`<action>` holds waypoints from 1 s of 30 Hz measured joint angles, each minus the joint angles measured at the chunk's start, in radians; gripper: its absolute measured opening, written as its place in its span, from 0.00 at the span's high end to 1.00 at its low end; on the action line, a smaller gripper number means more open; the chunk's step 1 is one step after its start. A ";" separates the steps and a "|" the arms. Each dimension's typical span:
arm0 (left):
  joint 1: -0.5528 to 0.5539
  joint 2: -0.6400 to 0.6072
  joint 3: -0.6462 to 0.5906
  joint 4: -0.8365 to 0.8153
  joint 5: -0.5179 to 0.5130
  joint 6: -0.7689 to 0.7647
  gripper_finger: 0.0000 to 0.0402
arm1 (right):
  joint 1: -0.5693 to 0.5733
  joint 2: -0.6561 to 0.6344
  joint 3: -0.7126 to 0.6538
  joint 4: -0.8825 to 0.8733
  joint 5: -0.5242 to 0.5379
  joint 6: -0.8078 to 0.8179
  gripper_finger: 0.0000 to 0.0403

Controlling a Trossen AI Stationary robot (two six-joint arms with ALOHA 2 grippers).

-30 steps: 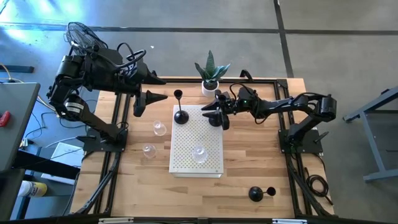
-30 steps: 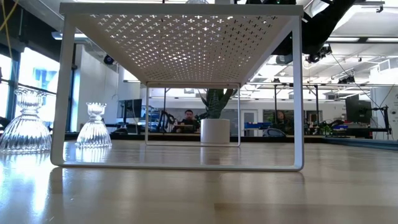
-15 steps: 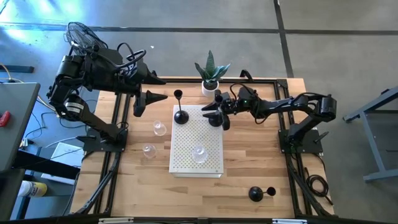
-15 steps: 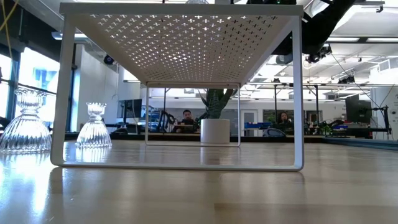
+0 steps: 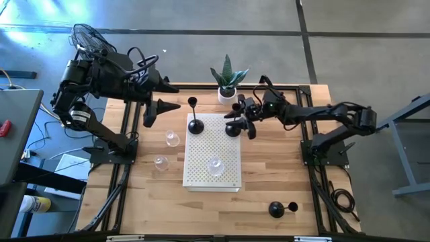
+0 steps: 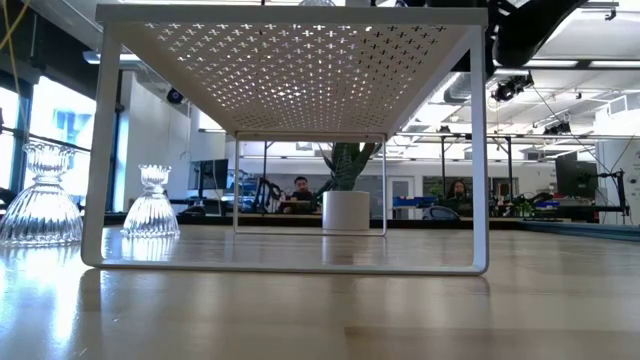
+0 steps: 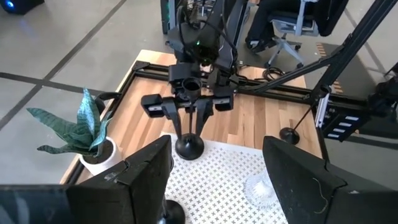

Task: Pick & Place candle stick holders
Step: Put the bottom left black candle holder on the shelf

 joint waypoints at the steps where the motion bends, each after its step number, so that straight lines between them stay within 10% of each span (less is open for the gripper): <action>1: 0.000 0.000 0.000 -0.002 0.000 0.009 0.38 | 0.000 -0.007 0.000 0.001 -0.002 0.001 0.64; 30: 0.000 0.000 0.000 -0.017 0.000 0.029 0.38 | -0.004 -0.031 0.000 -0.032 0.000 -0.086 0.64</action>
